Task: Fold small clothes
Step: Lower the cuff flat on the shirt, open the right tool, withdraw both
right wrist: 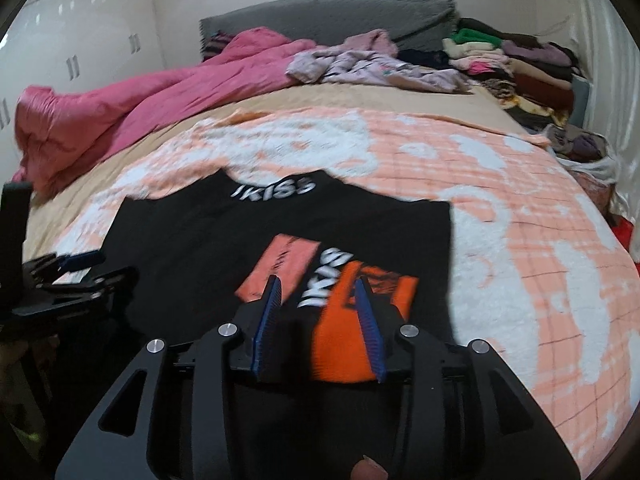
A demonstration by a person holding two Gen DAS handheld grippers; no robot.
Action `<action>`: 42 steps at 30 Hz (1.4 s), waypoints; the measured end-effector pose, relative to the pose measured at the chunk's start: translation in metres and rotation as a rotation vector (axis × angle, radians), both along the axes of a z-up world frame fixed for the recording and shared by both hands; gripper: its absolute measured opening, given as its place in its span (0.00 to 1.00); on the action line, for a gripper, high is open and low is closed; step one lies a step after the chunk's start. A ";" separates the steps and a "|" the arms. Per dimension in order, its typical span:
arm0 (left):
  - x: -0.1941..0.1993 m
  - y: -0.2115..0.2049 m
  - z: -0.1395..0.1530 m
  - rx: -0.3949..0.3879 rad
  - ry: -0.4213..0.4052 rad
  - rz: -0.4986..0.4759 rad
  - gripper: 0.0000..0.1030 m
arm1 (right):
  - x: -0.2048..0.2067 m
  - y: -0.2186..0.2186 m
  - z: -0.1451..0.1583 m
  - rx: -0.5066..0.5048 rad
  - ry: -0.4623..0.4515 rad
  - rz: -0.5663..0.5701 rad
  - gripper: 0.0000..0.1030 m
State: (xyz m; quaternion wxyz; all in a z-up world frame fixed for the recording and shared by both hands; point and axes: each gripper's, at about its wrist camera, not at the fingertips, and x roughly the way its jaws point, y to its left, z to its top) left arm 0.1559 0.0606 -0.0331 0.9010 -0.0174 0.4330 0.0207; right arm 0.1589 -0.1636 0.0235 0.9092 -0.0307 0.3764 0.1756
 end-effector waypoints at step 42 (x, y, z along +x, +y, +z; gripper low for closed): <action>-0.011 0.003 0.004 -0.036 -0.024 -0.011 0.65 | -0.018 0.007 -0.005 0.006 0.074 0.007 0.83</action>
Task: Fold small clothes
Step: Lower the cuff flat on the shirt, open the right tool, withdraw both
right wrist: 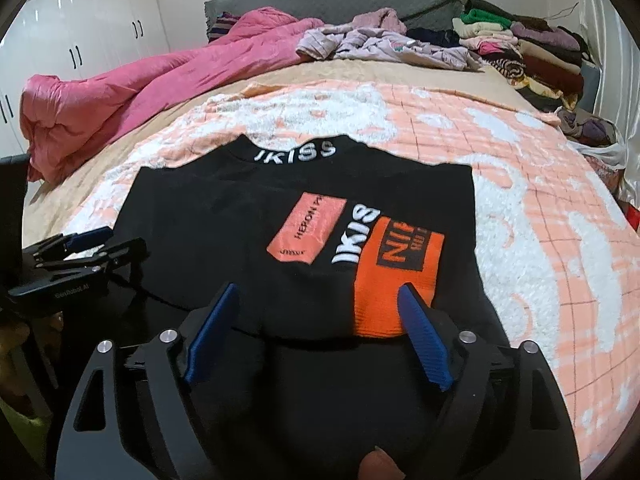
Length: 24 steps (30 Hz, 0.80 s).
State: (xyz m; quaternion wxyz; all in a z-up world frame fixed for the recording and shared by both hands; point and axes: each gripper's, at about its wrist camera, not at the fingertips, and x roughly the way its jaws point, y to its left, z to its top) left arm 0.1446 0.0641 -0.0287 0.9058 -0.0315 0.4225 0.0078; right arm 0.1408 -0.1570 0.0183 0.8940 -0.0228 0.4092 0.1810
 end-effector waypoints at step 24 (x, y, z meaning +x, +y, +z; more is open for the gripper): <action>-0.032 0.006 0.038 0.004 -0.075 0.039 0.91 | -0.024 -0.020 0.042 0.055 -0.097 -0.045 0.96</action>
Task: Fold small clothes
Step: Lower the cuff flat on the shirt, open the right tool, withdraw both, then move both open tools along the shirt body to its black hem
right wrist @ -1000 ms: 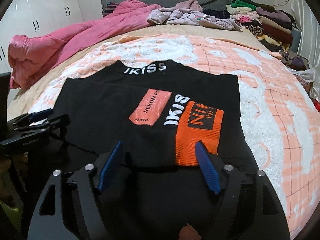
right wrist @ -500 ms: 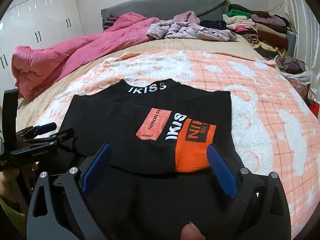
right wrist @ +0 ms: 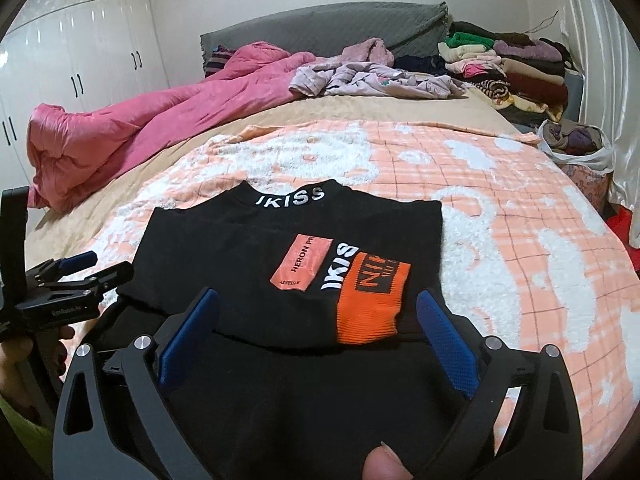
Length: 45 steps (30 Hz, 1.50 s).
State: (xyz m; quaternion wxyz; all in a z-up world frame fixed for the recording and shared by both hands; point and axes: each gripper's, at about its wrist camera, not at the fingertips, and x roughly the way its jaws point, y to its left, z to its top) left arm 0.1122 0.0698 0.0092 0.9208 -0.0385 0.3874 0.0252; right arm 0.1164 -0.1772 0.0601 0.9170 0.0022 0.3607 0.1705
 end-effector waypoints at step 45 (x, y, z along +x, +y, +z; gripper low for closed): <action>-0.088 0.021 0.024 0.067 0.007 0.035 0.91 | -0.076 -0.062 0.007 -0.038 -0.004 -0.056 0.96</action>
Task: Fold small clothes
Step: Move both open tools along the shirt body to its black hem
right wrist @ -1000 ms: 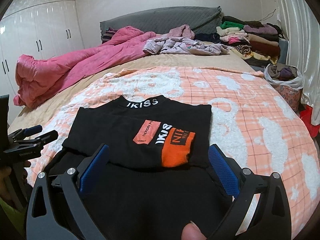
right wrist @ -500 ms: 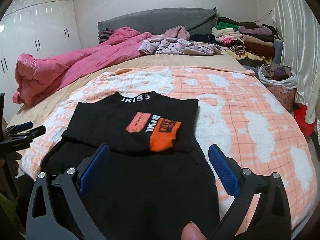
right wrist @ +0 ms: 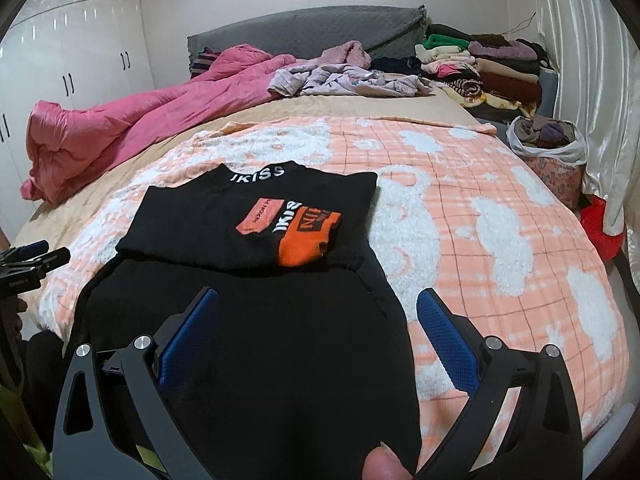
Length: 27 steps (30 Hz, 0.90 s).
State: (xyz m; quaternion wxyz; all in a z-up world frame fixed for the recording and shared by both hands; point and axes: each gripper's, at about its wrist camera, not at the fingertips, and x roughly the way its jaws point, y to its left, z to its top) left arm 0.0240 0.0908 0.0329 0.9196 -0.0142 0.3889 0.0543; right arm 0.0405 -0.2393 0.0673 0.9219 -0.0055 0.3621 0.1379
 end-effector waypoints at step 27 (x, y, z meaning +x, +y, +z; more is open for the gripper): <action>-0.049 0.023 -0.025 -0.024 0.095 -0.014 0.91 | -0.027 -0.017 -0.027 -0.070 0.107 0.000 0.96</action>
